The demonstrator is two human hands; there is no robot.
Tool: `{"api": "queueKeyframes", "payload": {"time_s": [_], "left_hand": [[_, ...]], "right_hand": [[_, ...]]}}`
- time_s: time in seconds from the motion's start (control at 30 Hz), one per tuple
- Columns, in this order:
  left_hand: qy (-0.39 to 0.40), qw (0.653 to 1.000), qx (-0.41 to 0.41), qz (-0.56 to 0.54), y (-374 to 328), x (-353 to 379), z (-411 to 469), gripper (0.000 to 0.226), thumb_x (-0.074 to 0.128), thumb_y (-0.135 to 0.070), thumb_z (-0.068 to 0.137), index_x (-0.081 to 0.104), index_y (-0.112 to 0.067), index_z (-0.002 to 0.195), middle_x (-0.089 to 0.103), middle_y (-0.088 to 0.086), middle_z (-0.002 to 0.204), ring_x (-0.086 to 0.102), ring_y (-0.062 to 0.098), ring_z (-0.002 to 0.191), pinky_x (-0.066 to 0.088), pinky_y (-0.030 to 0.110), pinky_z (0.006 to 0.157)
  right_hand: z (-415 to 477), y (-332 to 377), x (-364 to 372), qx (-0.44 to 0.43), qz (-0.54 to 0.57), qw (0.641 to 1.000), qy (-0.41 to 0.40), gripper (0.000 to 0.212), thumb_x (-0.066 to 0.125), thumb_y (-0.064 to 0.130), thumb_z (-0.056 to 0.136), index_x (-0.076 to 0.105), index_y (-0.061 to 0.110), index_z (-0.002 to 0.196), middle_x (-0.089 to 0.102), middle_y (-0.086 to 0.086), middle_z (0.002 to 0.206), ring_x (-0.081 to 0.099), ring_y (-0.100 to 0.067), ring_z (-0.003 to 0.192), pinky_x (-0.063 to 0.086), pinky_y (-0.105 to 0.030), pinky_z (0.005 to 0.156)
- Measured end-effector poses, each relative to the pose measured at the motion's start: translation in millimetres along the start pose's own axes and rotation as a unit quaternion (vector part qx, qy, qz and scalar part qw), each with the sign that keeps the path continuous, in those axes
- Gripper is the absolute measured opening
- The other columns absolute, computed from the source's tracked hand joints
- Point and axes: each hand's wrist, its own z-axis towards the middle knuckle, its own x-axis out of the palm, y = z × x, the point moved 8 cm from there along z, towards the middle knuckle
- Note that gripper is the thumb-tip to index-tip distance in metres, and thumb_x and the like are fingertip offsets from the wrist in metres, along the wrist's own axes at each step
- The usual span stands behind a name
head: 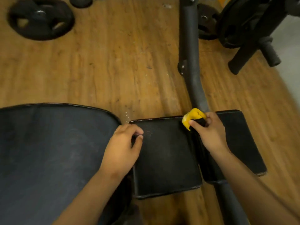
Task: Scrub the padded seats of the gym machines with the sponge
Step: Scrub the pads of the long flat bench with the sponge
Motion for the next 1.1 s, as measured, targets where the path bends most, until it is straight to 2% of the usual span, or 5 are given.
{"api": "queueKeyframes", "payload": {"time_s": [0.1,0.4,0.63,0.9,1.1], "left_hand": [[-0.011,0.998,-0.051,0.02,14,-53,-29,0.012,0.061,-0.011,0.09,0.065,-0.021,0.093,0.059,-0.01,0.091,0.054,0.01,0.094,0.046,0.028,0.08],[-0.035,0.985,-0.164,0.041,-8,-182,-127,0.013,0.061,-0.012,0.09,0.066,-0.02,0.098,0.062,-0.009,0.098,0.056,0.011,0.101,0.046,0.027,0.083],[-0.047,0.974,-0.222,0.016,-81,-246,-202,0.018,0.057,-0.009,0.091,0.063,-0.027,0.091,0.058,-0.013,0.094,0.056,0.009,0.097,0.046,0.025,0.084],[-0.052,0.982,-0.174,-0.044,-197,-267,-234,0.016,0.058,-0.015,0.093,0.061,-0.03,0.096,0.06,-0.016,0.097,0.055,0.001,0.096,0.04,0.009,0.075],[0.027,0.998,-0.056,0.005,-270,-283,-214,0.014,0.057,-0.021,0.093,0.063,-0.024,0.105,0.06,-0.014,0.101,0.052,0.001,0.101,0.043,0.019,0.083]], "right_hand": [[-30,28,10,0.019,0.044,0.998,0.029,0.028,0.078,0.022,0.077,0.052,0.017,0.083,0.066,-0.01,0.086,0.064,-0.029,0.086,0.05,-0.045,0.078],[-122,139,8,0.029,0.036,0.991,0.122,0.023,0.074,0.02,0.082,0.053,0.011,0.087,0.063,0.003,0.078,0.059,-0.011,0.075,0.041,-0.017,0.062],[-192,226,-13,-0.013,-0.02,0.978,0.209,0.027,0.074,0.029,0.081,0.051,0.016,0.087,0.064,0.0,0.082,0.063,-0.018,0.08,0.051,-0.038,0.07],[-266,294,-100,-0.051,0.004,0.969,0.243,0.029,0.075,0.033,0.078,0.052,0.018,0.087,0.066,-0.004,0.083,0.064,-0.017,0.079,0.054,-0.046,0.074],[-298,319,-167,-0.053,-0.008,0.975,0.214,0.03,0.074,0.034,0.079,0.05,0.019,0.088,0.063,0.0,0.081,0.063,-0.015,0.077,0.054,-0.042,0.073]]}}
